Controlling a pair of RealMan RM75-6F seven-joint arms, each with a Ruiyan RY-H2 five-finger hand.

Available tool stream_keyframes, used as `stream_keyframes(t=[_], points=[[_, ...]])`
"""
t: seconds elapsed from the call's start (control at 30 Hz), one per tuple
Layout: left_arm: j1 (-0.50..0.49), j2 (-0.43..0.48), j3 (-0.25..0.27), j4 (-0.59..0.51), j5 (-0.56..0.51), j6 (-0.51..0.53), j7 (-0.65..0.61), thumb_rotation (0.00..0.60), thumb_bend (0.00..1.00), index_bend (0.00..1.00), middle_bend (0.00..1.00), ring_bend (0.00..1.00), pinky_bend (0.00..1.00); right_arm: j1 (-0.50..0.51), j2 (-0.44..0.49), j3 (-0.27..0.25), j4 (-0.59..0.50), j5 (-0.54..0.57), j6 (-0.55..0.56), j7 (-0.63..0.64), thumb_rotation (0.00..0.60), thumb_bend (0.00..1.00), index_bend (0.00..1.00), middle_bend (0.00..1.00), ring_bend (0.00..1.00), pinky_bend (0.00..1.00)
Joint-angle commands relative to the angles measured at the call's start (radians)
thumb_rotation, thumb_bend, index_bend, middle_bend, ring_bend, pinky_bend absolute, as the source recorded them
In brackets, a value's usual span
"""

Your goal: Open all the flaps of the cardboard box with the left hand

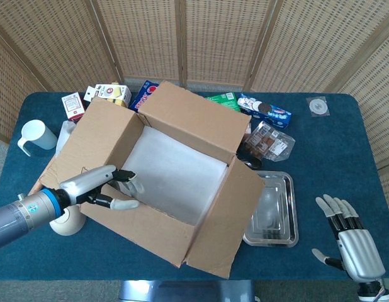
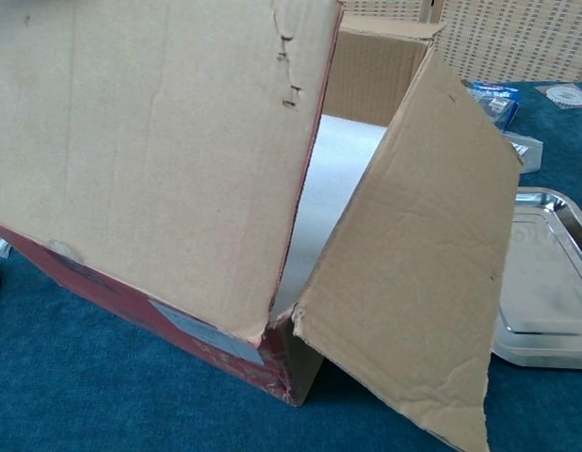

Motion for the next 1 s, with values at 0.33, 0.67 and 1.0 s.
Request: stream_keyframes(t=[0.33, 0.67, 1.0], points=[[0.176, -0.099, -0.235, 0.154, -0.303, -0.285, 0.335, 0.247, 0.00, 0.36, 0.44, 0.31, 0.43, 0.004, -0.005, 0.000, -0.001, 0.006, -0.011, -0.009, 0.600, 0.00, 0.00, 0.00, 0.00, 0.00], [0.208, -0.099, -0.268, 0.195, -0.406, -0.359, 0.418, 0.252, 0.00, 0.35, 0.44, 0.31, 0.43, 0.004, -0.006, 0.000, -0.001, 0.006, -0.009, -0.009, 0.600, 0.00, 0.00, 0.00, 0.00, 0.00], [0.239, -0.056, -0.256, 0.236, -0.450, -0.457, 0.477, 0.250, 0.00, 0.35, 0.43, 0.31, 0.43, 0.003, -0.004, 0.000, -0.003, 0.003, -0.004, -0.008, 0.600, 0.00, 0.00, 0.00, 0.00, 0.00]])
